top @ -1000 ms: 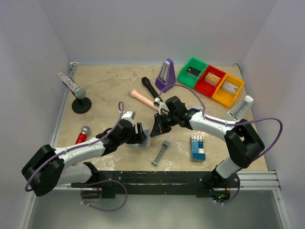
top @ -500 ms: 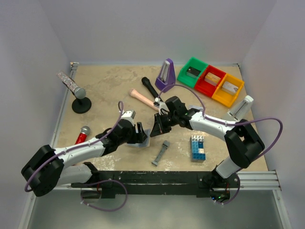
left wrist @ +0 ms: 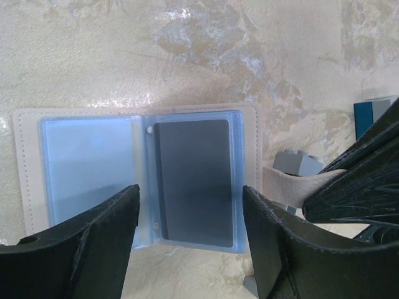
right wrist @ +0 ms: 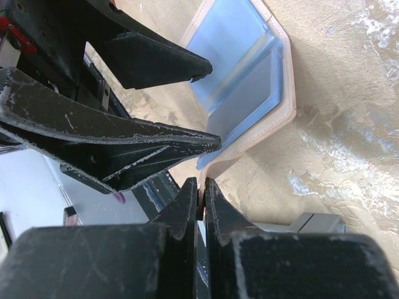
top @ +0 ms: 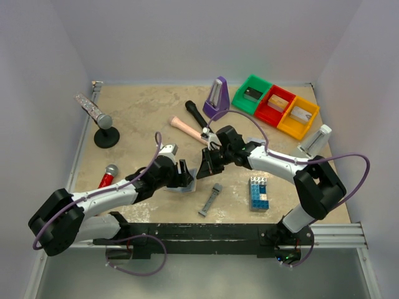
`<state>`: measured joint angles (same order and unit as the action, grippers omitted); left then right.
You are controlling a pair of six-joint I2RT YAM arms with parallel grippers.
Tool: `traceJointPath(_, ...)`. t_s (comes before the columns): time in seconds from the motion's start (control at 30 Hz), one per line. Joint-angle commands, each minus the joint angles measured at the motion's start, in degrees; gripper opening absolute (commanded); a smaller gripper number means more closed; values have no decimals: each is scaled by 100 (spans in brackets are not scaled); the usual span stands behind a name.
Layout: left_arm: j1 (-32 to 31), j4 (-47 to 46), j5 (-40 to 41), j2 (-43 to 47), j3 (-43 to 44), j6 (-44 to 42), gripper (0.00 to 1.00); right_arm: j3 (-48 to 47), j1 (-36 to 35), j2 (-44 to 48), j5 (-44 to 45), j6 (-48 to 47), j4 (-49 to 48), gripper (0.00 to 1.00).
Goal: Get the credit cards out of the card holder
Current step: Remove the credit card from the card holder.
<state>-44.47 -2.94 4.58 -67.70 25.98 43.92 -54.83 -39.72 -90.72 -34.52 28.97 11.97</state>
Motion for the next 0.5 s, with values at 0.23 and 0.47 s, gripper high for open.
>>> traceJointPath(0.23,-106,-304,-142,-252,48,-33,68,-195,0,124,-204,-58,-72,0)
traceJointPath(0.47,-106,-330,-71,-33,-23,-33,66,-169,0,124,-186,-76,-63,0)
